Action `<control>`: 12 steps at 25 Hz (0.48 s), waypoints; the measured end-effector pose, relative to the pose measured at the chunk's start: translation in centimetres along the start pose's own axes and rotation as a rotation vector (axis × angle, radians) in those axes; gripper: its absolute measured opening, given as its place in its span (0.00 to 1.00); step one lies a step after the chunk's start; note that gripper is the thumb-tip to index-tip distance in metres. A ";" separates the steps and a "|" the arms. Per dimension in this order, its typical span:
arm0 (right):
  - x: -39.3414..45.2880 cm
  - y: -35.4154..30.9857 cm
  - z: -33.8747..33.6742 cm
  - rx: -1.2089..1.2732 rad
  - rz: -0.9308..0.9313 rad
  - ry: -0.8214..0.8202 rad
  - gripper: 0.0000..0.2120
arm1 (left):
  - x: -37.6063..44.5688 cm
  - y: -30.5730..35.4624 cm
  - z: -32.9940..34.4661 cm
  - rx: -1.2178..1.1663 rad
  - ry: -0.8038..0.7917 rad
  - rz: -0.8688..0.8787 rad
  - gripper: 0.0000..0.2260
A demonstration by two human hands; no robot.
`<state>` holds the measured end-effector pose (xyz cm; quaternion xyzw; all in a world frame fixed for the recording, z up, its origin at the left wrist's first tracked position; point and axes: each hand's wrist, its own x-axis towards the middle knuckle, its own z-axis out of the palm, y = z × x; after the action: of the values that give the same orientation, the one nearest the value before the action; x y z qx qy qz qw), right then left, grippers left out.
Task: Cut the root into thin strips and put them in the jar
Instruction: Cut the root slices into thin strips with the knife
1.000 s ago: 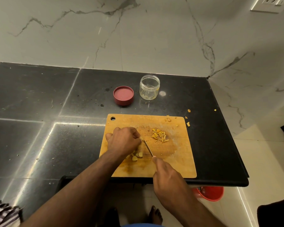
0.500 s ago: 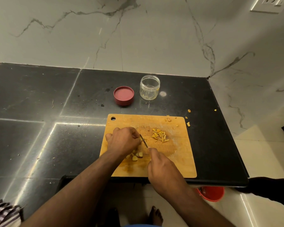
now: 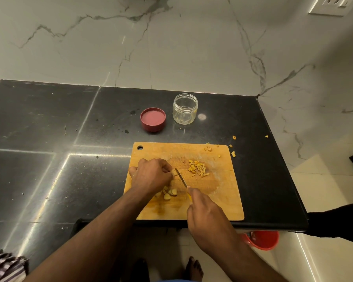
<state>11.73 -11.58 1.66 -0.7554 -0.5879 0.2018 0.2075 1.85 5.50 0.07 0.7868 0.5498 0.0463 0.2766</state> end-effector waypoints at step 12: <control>-1.3 0.0 0.1 0.006 0.032 -0.054 0.19 | -0.1 -0.1 0.1 0.019 0.013 -0.006 0.06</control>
<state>11.36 -12.84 1.69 -0.7583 -0.5805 0.2274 0.1905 1.74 5.39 -0.05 0.7874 0.5543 0.0452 0.2658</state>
